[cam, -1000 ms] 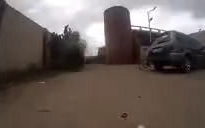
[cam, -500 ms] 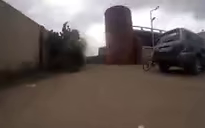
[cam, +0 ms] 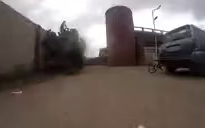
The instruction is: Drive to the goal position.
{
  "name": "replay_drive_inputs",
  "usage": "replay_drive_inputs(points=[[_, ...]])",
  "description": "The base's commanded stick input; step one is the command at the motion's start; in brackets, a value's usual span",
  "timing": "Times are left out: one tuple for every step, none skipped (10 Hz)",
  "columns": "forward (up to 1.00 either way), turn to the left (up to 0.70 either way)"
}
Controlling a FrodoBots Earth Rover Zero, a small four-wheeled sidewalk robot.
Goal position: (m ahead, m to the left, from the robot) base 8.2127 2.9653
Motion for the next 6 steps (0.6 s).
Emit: replay_drive_inputs(points=[[1.00,0.00],[1.00,0.00],[1.00,0.00],[1.00,0.00],[1.00,0.00],[1.00,0.00]])
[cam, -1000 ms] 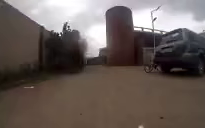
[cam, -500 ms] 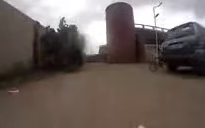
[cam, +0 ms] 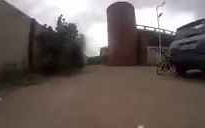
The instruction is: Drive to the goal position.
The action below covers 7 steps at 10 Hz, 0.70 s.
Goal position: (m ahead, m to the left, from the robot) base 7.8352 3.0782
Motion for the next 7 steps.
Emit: replay_drive_inputs(points=[[1.00,0.00],[1.00,0.00],[1.00,0.00],[1.00,0.00],[1.00,0.00],[1.00,0.00],[1.00,0.00]])
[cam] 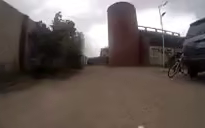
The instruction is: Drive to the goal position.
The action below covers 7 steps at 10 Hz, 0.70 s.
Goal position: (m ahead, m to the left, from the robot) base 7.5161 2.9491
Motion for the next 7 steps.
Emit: replay_drive_inputs(points=[[1.00,0.00],[1.00,0.00],[1.00,0.00],[1.00,0.00],[1.00,0.00],[1.00,0.00],[1.00,0.00]])
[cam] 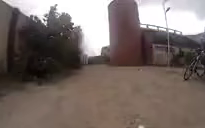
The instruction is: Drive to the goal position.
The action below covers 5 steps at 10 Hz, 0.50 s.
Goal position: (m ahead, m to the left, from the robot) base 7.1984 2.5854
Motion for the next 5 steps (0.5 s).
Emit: replay_drive_inputs(points=[[1.00,0.00],[1.00,0.00],[1.00,0.00],[1.00,0.00],[1.00,0.00]])
